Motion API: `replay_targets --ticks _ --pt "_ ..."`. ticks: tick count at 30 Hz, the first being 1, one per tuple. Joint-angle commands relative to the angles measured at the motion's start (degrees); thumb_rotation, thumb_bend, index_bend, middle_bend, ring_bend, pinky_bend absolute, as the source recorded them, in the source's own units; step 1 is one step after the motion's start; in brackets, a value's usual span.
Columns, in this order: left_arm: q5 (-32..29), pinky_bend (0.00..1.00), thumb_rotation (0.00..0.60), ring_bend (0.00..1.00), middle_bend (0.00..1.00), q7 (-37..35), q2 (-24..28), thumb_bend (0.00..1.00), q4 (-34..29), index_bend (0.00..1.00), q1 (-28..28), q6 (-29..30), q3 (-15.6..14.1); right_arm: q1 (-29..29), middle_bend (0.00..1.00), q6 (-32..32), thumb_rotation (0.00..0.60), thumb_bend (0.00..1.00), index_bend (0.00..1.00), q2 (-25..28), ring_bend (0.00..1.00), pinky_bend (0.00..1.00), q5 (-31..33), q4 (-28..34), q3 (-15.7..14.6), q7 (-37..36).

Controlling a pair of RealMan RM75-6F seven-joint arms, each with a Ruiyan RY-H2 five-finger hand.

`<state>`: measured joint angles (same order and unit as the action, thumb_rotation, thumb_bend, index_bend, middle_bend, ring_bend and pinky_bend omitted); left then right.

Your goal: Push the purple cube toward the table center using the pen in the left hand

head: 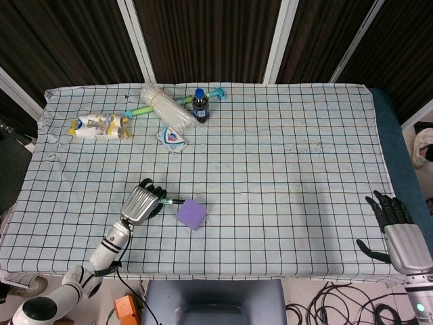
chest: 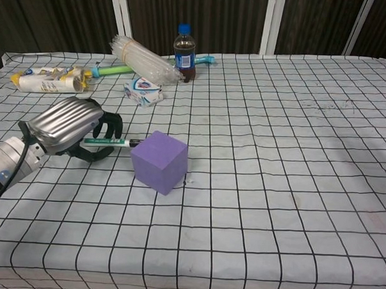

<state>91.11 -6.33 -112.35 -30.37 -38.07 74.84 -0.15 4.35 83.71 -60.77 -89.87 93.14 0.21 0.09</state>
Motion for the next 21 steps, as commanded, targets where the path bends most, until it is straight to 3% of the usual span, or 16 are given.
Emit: replay_targets --ticks 1,7,14,18,21 --pt "0.39 0.33 0.6 0.56 0.76 2.42 0.66 0.49 -2.66 0.79 0.41 0.72 -0.13 -0.02 0.0 0.08 0.6 0.38 0.0 0.04 0.0 0.0 -0.09 0.0 0.02 -0.14" --pt "-0.05 0.33 0.6 0.55 0.76 5.33 2.42 0.49 -5.92 0.79 1.44 1.97 0.61 0.18 0.0 -0.31 0.6 0.38 0.0 0.04 0.0 0.0 -0.12 -0.08 0.05 -0.19" --pt "-3.22 0.34 0.6 0.53 0.75 4.46 5.68 0.48 -4.37 0.77 3.95 2.35 2.75 0.19 0.0 -0.44 0.6 0.38 0.0 -0.01 0.0 0.0 -0.07 -0.06 0.03 0.01" --pt "-6.43 0.31 0.6 0.44 0.65 -2.25 10.59 0.46 -1.47 0.65 9.92 -2.98 1.27 -0.06 0.0 -0.01 0.6 0.38 0.0 -0.12 0.0 0.0 -0.13 0.15 0.02 0.37" --pt "-6.31 0.26 0.6 0.34 0.53 -6.51 10.82 0.45 0.43 0.53 11.81 -3.64 0.33 -0.2 0.0 0.18 0.6 0.38 0.0 -0.42 0.0 0.0 -0.05 0.18 0.05 0.92"
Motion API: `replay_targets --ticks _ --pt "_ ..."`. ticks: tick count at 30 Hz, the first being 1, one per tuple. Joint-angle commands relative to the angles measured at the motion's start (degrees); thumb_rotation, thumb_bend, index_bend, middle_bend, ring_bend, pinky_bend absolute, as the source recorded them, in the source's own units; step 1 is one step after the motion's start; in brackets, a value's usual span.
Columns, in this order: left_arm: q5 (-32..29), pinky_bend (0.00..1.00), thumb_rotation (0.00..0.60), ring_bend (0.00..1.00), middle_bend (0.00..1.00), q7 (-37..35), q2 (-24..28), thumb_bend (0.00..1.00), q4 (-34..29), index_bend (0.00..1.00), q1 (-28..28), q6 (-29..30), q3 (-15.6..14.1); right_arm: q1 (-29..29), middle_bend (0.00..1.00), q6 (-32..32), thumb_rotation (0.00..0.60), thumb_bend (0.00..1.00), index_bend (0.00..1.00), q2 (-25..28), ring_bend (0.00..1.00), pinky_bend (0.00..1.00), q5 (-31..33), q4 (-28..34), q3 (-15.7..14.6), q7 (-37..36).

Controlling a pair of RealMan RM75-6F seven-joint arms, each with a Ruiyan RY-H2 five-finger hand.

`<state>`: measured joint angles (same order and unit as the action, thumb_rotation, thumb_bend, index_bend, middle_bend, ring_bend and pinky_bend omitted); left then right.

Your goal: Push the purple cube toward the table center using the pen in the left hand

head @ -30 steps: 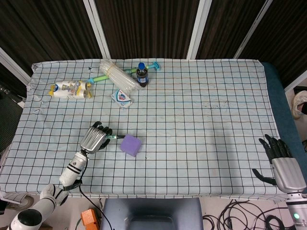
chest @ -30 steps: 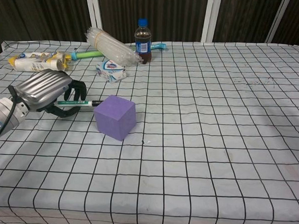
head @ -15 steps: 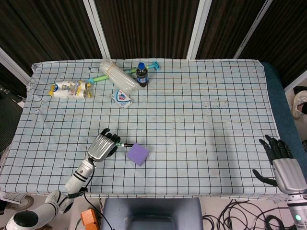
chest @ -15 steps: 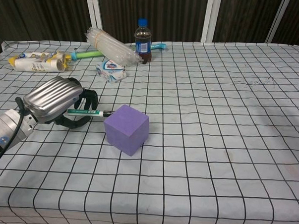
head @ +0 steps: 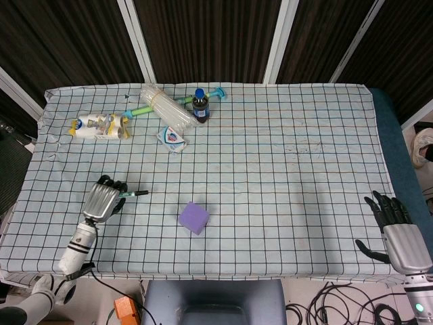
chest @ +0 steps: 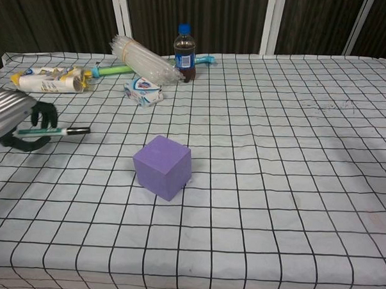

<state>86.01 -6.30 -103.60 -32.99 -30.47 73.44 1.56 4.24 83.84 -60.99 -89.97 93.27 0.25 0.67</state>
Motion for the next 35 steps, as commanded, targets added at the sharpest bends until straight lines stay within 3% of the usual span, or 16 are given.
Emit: replay_targets --ticks 1,10,15,18,21,23,25,28,32,35 --pt "-1.1 0.25 0.6 0.33 0.51 -7.58 1.72 0.45 4.02 0.51 4.59 -2.31 -1.53 -0.08 0.0 -0.09 0.6 0.38 0.0 -0.32 0.0 0.0 -0.02 0.07 -0.08 0.69" --pt "0.72 0.17 0.6 0.2 0.34 -10.03 0.11 0.43 7.05 0.35 5.26 -1.09 -2.36 -0.04 0.0 -0.39 0.6 0.38 0.0 -0.43 0.0 0.0 0.07 0.12 -0.12 1.08" --pt "1.03 0.15 0.6 0.15 0.26 -10.73 1.13 0.43 5.1 0.25 6.35 0.0 -2.49 -0.45 0.0 0.43 0.6 0.38 0.0 0.14 0.0 0.0 -0.2 -0.03 -0.14 -0.32" --pt "1.29 0.12 0.6 0.12 0.23 -11.17 3.04 0.43 1.89 0.2 8.17 3.92 -2.28 -0.86 0.0 1.24 0.6 0.38 0.0 0.46 0.0 0.0 -0.77 -0.13 -0.34 -1.12" --pt "1.77 0.08 0.6 0.08 0.18 -11.37 7.43 0.42 -5.8 0.13 11.81 12.71 -1.66 -1.39 0.0 2.26 0.6 0.38 0.0 0.6 0.0 0.0 -1.19 -0.34 -0.46 -1.59" --pt "2.84 0.04 0.6 0.03 0.13 -9.88 12.91 0.41 -15.41 0.06 15.32 18.53 -2.57 -1.63 0.0 2.61 0.6 0.38 0.0 0.56 0.0 0.0 -1.28 -0.48 -0.51 -1.51" --pt "4.65 0.01 0.6 0.0 0.06 -6.84 19.28 0.41 -26.8 0.0 18.47 22.3 -4.84 -1.75 0.0 2.7 0.6 0.38 0.0 0.47 0.0 0.0 -1.2 -0.44 -0.48 -1.26" --pt "7.38 0.0 0.6 0.0 0.02 -1.32 26.75 0.4 -39.3 0.0 20.56 23.02 -8.43 -1.73 0.0 2.54 0.6 0.38 0.0 0.17 0.0 0.0 -1.17 -0.38 -0.46 -0.56" --pt "8.31 0.0 0.6 0.0 0.0 2.95 30.13 0.39 -45.85 0.0 21.76 22.81 -9.41 -1.54 0.0 2.07 0.6 0.38 0.0 -0.3 0.0 0.0 -1.35 -0.26 -0.55 0.57" --pt "8.36 0.0 0.6 0.0 0.0 3.93 30.85 0.39 -47.09 0.0 22.11 22.31 -9.08 -1.22 0.0 1.61 0.6 0.38 0.0 -0.66 0.0 0.0 -1.43 -0.19 -0.46 1.26"
